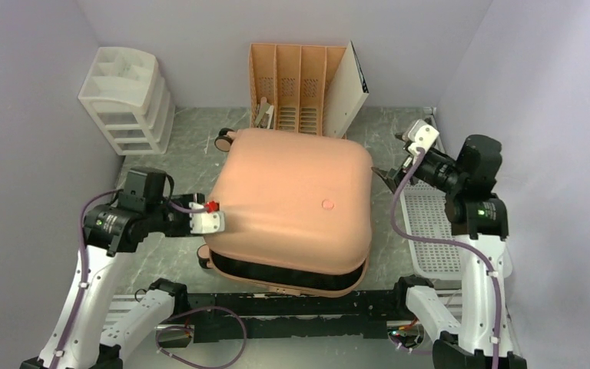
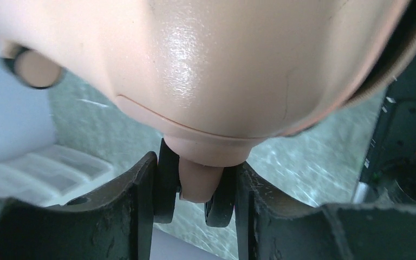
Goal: Open, take out, and arrange the luggage
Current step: Open the luggage at the center of the board.
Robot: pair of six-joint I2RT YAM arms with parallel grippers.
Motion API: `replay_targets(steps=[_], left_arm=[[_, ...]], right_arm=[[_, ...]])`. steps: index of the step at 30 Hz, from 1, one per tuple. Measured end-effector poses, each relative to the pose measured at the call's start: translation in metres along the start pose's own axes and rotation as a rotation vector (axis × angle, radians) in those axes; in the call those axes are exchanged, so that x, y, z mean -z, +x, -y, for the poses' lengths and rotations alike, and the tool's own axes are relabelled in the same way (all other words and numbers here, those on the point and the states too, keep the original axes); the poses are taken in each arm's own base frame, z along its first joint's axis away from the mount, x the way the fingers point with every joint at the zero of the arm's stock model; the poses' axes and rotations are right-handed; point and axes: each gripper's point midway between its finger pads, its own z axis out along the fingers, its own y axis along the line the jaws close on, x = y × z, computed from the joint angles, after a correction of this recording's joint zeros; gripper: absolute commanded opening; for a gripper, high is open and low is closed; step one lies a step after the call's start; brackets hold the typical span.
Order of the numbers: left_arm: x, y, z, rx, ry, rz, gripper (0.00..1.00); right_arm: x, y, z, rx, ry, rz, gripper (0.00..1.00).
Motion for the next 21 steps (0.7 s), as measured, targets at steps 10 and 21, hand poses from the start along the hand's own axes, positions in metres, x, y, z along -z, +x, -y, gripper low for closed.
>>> replay_targets(steps=[10, 21], left_arm=[[0.052, -0.064, -0.125, 0.087, -0.395, 0.179, 0.10], [0.052, -0.080, -0.216, 0.207, -0.600, 0.252, 0.18]], right_arm=[[0.037, -0.063, -0.020, 0.251, -0.100, 0.042, 1.00], [0.047, -0.121, -0.027, 0.184, -0.148, 0.170, 1.00]])
